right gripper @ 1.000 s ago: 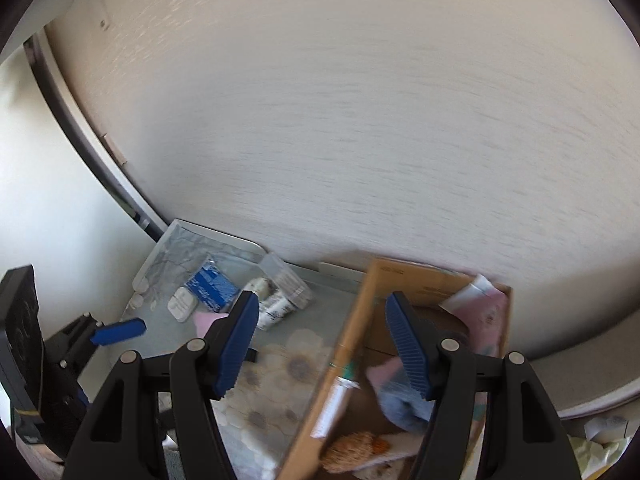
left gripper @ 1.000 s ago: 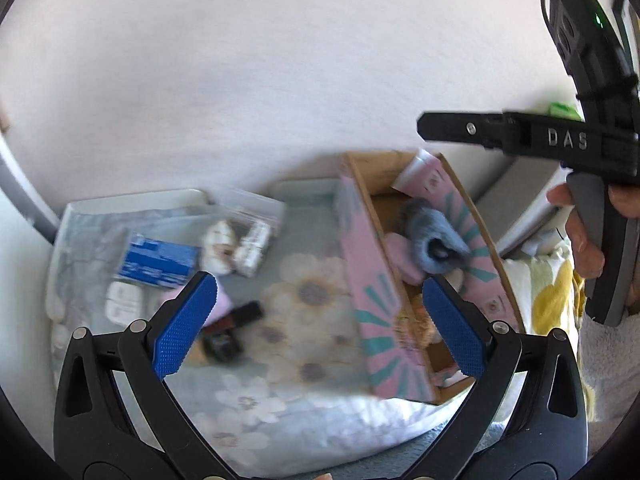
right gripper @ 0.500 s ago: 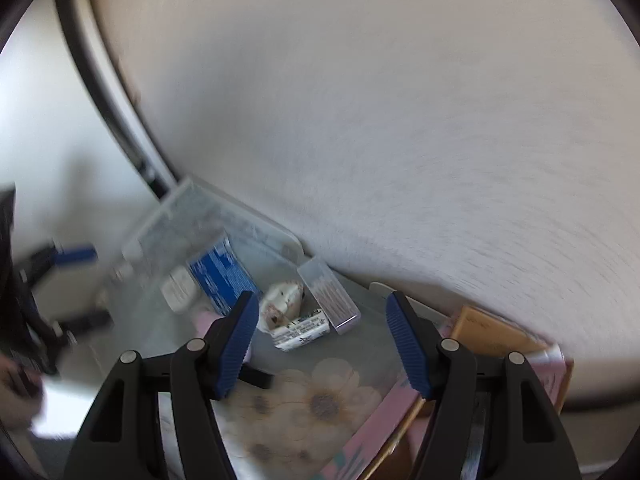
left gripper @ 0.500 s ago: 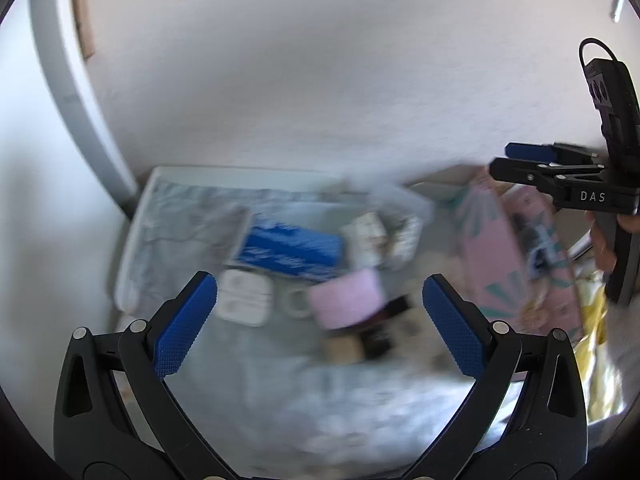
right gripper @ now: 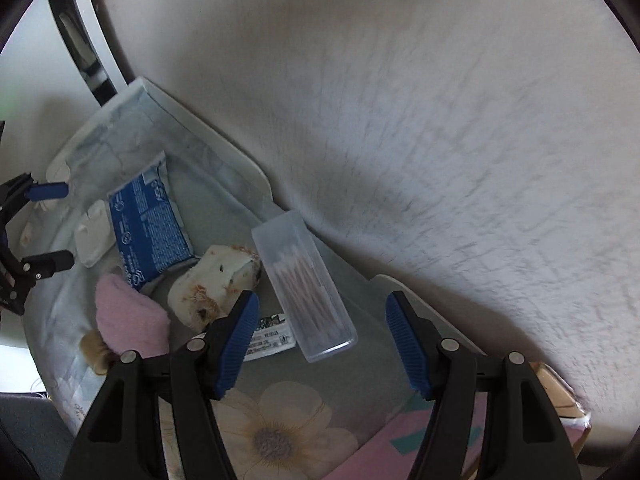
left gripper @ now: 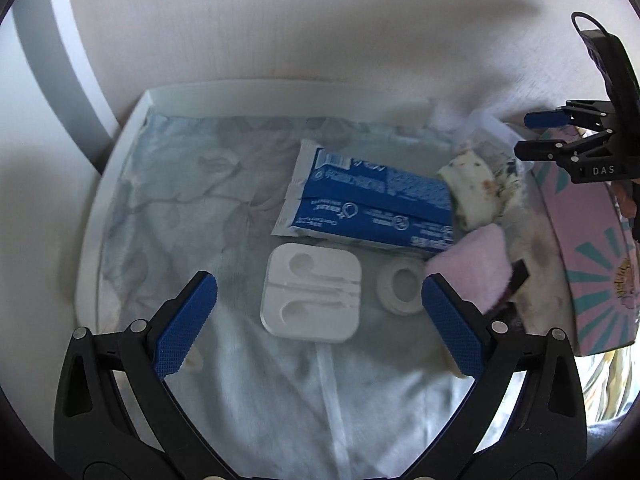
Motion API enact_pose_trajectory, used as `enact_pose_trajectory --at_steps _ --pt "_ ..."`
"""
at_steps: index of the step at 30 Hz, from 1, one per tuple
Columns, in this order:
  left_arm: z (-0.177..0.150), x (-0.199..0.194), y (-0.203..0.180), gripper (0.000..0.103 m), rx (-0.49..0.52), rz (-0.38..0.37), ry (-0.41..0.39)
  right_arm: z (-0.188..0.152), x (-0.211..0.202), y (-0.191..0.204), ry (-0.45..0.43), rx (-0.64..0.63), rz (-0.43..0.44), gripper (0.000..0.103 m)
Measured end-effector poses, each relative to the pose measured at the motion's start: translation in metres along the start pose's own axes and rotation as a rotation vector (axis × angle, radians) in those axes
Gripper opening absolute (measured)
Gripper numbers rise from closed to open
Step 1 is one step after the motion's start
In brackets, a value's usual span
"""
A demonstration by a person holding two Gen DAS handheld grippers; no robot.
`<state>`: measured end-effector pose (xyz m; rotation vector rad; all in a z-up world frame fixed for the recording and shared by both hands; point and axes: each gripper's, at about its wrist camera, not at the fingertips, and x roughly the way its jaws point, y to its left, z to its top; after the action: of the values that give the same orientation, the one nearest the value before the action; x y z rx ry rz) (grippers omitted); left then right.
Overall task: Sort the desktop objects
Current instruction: 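Grasp the white earphone holder with left gripper while right gripper grasps the cotton-swab box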
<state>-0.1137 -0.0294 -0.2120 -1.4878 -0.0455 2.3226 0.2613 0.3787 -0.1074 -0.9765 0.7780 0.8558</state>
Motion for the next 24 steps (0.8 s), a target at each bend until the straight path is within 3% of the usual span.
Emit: enact_pose_trajectory --at_steps 5,9,11,14,16,20,24 --pt "0.000 0.019 0.006 0.101 0.015 0.016 0.031 0.006 0.012 0.004 0.026 -0.003 0.009 0.062" --pt "0.002 0.030 0.008 0.101 0.014 0.037 0.060 0.011 0.019 0.009 0.040 -0.008 0.026 0.057" --pt "0.001 0.036 0.008 0.101 0.012 0.040 0.076 0.014 0.023 0.011 0.056 0.001 0.023 0.049" --pt "0.002 0.039 0.005 0.095 0.043 0.065 0.079 0.017 0.024 0.010 0.069 0.010 0.013 0.038" --pt "0.002 0.039 0.001 0.082 0.074 0.094 0.076 0.017 0.024 0.008 0.077 0.026 0.028 0.037" --pt "0.004 0.034 -0.002 0.059 0.095 0.072 0.062 0.018 0.023 0.009 0.082 0.040 0.019 0.035" --pt "0.007 0.030 0.000 0.058 0.084 0.064 0.071 0.018 0.015 0.008 0.078 0.063 0.012 0.033"
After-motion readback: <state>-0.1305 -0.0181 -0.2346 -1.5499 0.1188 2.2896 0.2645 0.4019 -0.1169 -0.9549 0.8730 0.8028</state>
